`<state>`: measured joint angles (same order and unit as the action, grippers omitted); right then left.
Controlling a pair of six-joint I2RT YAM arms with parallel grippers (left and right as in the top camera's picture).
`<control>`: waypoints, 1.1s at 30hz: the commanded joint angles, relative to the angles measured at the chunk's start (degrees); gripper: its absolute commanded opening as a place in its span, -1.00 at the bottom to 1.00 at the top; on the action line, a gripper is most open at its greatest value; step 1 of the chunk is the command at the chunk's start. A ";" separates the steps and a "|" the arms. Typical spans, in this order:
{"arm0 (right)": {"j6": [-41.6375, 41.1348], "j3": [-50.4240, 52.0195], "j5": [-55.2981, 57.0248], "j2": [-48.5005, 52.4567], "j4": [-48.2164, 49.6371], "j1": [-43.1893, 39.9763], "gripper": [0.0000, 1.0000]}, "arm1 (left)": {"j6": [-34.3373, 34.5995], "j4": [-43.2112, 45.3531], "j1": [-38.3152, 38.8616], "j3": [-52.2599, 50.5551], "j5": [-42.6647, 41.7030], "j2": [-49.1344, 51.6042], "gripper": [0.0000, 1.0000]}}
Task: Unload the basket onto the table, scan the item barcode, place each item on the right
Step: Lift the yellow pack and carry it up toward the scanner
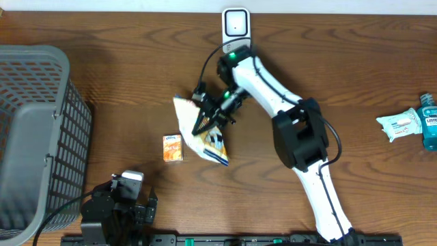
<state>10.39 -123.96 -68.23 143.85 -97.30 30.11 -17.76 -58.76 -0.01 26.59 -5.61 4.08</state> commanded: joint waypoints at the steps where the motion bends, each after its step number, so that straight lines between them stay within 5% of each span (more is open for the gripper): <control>1: -0.94 -0.02 -12.79 0.04 -0.22 -0.76 -0.98 | 0.74 -0.11 -0.31 -0.11 0.28 -0.04 0.96; 4: 0.44 -0.02 -13.86 0.04 -0.22 -0.96 -0.98 | 0.74 -0.11 -0.31 -0.11 0.28 -0.04 0.96; 12: 19.52 -0.02 -18.16 -0.87 -0.22 -1.05 -0.98 | 0.74 -0.11 -0.31 -0.11 0.28 -0.04 0.96; 22: 57.22 -0.02 -17.03 -4.74 -0.22 -1.25 -0.98 | 0.74 -0.11 -0.31 -0.11 0.28 -0.04 0.95; 33: 72.43 -0.07 -21.31 -6.43 -0.22 0.50 -0.98 | 0.74 -0.11 -0.31 -0.11 0.28 -0.04 0.96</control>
<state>74.54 -123.96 -85.52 141.56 -97.51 29.82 -17.76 -58.76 -0.01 26.59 -5.61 4.08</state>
